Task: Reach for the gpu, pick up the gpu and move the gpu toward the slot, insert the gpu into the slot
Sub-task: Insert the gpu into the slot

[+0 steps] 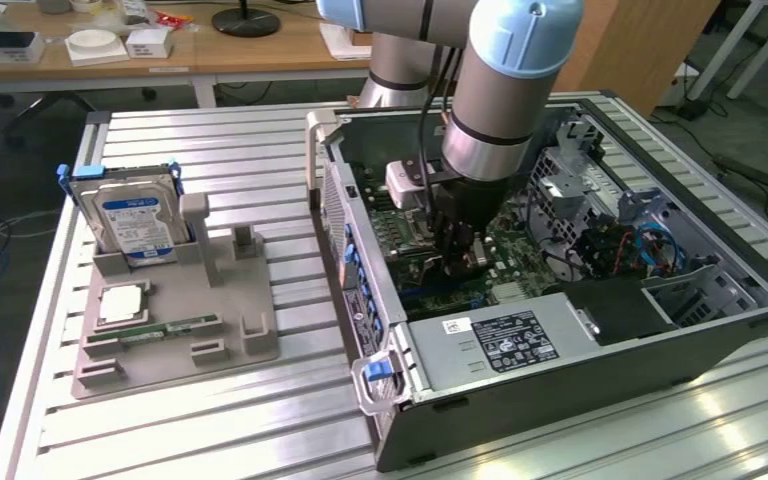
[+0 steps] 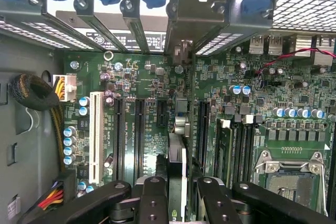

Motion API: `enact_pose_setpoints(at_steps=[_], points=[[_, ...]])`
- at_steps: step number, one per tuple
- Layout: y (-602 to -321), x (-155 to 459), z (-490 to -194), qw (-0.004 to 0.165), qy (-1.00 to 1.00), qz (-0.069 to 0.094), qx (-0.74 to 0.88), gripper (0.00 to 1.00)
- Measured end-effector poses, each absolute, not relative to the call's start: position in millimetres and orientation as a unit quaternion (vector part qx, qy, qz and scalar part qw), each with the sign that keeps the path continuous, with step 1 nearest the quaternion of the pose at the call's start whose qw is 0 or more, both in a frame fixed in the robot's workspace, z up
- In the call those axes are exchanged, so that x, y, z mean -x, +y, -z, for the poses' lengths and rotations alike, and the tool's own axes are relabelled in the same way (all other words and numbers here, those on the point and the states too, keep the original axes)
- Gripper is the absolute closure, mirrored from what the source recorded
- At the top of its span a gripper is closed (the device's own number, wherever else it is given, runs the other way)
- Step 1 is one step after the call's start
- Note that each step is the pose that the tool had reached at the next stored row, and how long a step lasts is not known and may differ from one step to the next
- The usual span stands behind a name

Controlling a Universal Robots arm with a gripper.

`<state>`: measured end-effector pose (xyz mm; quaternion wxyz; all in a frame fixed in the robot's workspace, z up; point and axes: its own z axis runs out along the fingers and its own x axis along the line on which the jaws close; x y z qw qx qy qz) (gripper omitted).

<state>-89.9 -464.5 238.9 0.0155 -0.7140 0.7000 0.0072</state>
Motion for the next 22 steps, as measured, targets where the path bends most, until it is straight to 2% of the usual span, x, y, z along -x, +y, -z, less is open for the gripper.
enact_pose_setpoints(at_steps=[22], points=[[-462.0, 89.9, -234.9, 0.015, 0.700, -0.007, 0.714, 0.74]])
